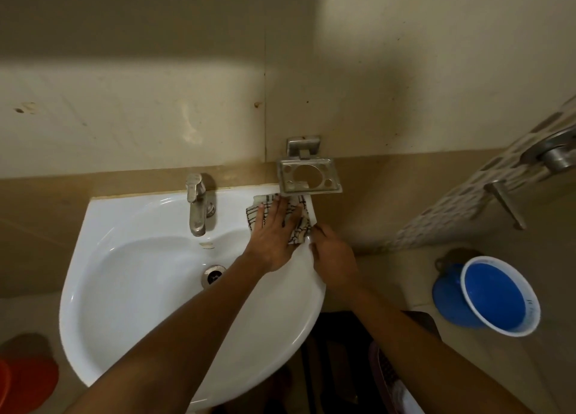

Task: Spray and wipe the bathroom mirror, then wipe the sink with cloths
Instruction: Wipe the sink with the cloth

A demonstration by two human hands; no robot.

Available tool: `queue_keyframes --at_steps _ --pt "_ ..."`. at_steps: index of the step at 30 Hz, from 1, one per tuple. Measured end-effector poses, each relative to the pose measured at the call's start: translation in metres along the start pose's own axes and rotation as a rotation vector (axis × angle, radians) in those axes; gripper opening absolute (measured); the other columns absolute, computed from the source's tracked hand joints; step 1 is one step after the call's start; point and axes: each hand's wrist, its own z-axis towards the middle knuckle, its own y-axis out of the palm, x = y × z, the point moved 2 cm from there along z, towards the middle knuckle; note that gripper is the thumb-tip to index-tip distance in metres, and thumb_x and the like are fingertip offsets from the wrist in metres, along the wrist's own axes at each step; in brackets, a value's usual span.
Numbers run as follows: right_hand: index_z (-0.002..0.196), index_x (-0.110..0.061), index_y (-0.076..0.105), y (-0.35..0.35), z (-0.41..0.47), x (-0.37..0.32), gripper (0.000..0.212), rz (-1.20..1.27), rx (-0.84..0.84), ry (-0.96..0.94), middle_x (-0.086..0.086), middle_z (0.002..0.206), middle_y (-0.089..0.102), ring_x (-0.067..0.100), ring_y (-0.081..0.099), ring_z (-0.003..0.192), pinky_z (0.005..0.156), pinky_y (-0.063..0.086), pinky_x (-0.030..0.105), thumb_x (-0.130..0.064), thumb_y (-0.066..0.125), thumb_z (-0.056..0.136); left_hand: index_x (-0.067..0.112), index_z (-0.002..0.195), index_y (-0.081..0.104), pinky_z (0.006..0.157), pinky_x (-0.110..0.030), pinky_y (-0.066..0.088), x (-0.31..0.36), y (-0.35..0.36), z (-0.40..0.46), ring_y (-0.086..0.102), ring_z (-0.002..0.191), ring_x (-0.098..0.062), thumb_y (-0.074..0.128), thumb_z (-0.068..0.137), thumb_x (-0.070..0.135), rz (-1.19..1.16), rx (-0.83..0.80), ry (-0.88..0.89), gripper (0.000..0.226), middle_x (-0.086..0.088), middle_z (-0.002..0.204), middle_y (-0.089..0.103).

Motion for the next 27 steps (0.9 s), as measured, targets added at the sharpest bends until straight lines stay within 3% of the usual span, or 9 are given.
queue_keyframes --at_steps 4,8,12,16,19,21,24,27 --pt "0.123 -0.010 0.061 -0.003 0.001 -0.001 0.029 0.018 0.019 -0.007 0.007 0.125 0.057 0.024 0.064 0.097 0.084 0.052 0.030 -0.012 0.055 0.095 0.031 0.157 0.007 0.119 -0.057 -0.008 -0.007 -0.005 0.017 -0.004 0.152 -0.030 0.028 0.095 0.061 0.025 -0.038 0.088 0.073 -0.009 0.165 0.006" --pt "0.132 -0.012 0.056 -0.002 0.000 0.001 0.035 0.008 0.003 0.027 0.006 0.133 0.054 0.024 0.063 0.100 0.085 0.051 0.031 -0.015 0.053 0.097 0.033 0.157 0.004 0.119 -0.056 -0.009 -0.020 -0.017 0.042 -0.005 0.152 -0.029 0.020 0.090 0.065 0.098 -0.059 0.131 0.076 -0.001 0.166 0.005" --pt "0.135 -0.010 0.054 -0.002 0.000 0.003 0.038 0.021 -0.007 0.034 0.006 0.139 0.053 0.025 0.063 0.108 0.092 0.050 0.032 -0.015 0.054 0.097 0.035 0.156 0.007 0.119 -0.056 -0.008 -0.016 -0.013 0.047 -0.006 0.152 -0.028 0.012 0.085 0.068 0.050 -0.019 0.071 0.078 0.001 0.166 0.004" --pt "0.126 -0.010 0.062 -0.004 0.001 0.006 0.034 0.111 0.052 0.078 0.008 0.125 0.062 0.024 0.063 0.105 0.093 0.050 0.031 -0.005 0.055 0.093 0.033 0.156 0.013 0.119 -0.055 -0.011 0.002 -0.006 0.034 -0.008 0.152 -0.027 0.021 0.090 0.066 -0.008 -0.008 0.006 0.074 -0.004 0.165 0.006" --pt "0.103 -0.006 0.070 -0.009 0.003 0.011 0.025 0.254 0.131 0.174 0.008 0.101 0.066 0.022 0.063 0.090 0.080 0.054 0.033 0.003 0.052 0.088 0.033 0.156 0.009 0.116 -0.049 -0.020 0.022 0.001 0.011 -0.015 0.151 -0.027 0.031 0.094 0.062 -0.111 -0.047 -0.004 0.072 -0.007 0.166 -0.005" --pt "0.094 -0.005 0.071 -0.016 0.005 0.017 0.022 0.301 0.163 0.255 0.008 0.096 0.066 0.021 0.062 0.086 0.071 0.051 0.030 0.003 0.054 0.085 0.033 0.156 0.005 0.114 -0.047 -0.022 0.040 0.011 -0.009 -0.018 0.150 -0.024 0.034 0.092 0.059 -0.219 -0.046 -0.016 0.074 -0.008 0.165 -0.007" --pt "0.099 -0.007 0.071 -0.023 0.001 0.027 0.021 0.284 0.184 0.348 0.009 0.103 0.067 0.023 0.062 0.092 0.074 0.044 0.025 0.000 0.055 0.087 0.035 0.153 -0.002 0.119 -0.053 -0.012 0.070 0.031 -0.042 -0.026 0.147 -0.021 0.032 0.090 0.057 -0.439 -0.057 -0.026 0.075 -0.006 0.164 -0.017" --pt "0.106 -0.010 0.069 -0.022 -0.005 0.024 0.022 0.281 0.181 0.321 0.006 0.108 0.066 0.023 0.062 0.097 0.080 0.047 0.028 -0.004 0.053 0.092 0.035 0.151 -0.009 0.121 -0.054 -0.002 0.086 0.043 -0.069 -0.023 0.149 -0.022 0.035 0.091 0.054 -0.591 -0.101 -0.029 0.076 -0.004 0.162 -0.022"
